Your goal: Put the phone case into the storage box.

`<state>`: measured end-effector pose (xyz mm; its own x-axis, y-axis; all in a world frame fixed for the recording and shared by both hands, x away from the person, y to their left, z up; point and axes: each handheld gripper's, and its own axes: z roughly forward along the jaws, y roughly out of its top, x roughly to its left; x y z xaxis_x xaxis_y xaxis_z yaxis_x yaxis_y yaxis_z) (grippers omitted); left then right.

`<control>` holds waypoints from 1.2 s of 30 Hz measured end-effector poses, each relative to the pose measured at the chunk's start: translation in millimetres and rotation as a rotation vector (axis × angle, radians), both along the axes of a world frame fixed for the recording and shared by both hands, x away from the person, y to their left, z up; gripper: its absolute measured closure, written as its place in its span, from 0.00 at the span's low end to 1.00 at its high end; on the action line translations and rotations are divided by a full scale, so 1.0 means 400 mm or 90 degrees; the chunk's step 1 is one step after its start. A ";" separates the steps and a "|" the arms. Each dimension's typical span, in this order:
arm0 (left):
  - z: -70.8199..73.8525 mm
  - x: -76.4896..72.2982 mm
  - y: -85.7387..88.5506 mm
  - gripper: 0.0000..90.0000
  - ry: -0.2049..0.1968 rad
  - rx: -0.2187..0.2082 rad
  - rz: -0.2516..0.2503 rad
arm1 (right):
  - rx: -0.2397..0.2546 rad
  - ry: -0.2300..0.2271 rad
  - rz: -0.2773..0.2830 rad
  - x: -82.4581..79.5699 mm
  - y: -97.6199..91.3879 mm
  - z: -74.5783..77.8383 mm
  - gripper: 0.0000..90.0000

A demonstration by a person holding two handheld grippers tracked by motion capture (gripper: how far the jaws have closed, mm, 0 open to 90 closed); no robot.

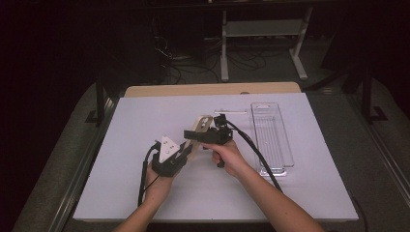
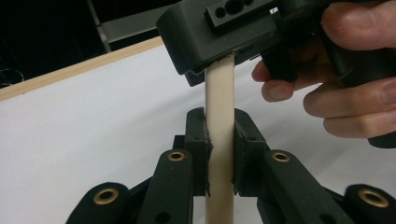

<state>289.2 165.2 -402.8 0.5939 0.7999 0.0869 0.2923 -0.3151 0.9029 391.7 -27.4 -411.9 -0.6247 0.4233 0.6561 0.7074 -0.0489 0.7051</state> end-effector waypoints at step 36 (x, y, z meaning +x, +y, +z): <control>0.017 0.043 0.098 0.40 0.138 -0.005 -0.127 | -0.045 -0.014 -0.014 0.011 -0.027 0.003 0.10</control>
